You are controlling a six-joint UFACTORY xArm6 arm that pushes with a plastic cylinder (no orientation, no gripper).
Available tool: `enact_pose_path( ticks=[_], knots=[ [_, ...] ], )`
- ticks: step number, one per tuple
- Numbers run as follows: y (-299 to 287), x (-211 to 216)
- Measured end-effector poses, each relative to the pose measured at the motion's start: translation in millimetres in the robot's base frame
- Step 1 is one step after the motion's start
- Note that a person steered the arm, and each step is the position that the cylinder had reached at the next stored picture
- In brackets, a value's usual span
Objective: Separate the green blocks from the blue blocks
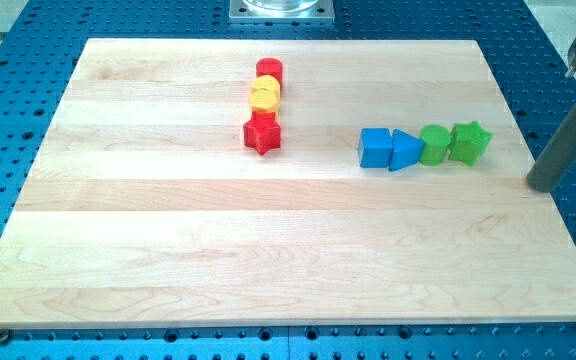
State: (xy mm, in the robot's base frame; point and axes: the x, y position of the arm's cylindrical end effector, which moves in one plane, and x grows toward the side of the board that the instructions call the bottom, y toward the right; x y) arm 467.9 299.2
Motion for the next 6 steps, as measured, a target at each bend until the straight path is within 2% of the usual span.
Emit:
enact_pose_path(
  ticks=[3,6],
  knots=[
    [0,0],
    [-29,-2]
  ],
)
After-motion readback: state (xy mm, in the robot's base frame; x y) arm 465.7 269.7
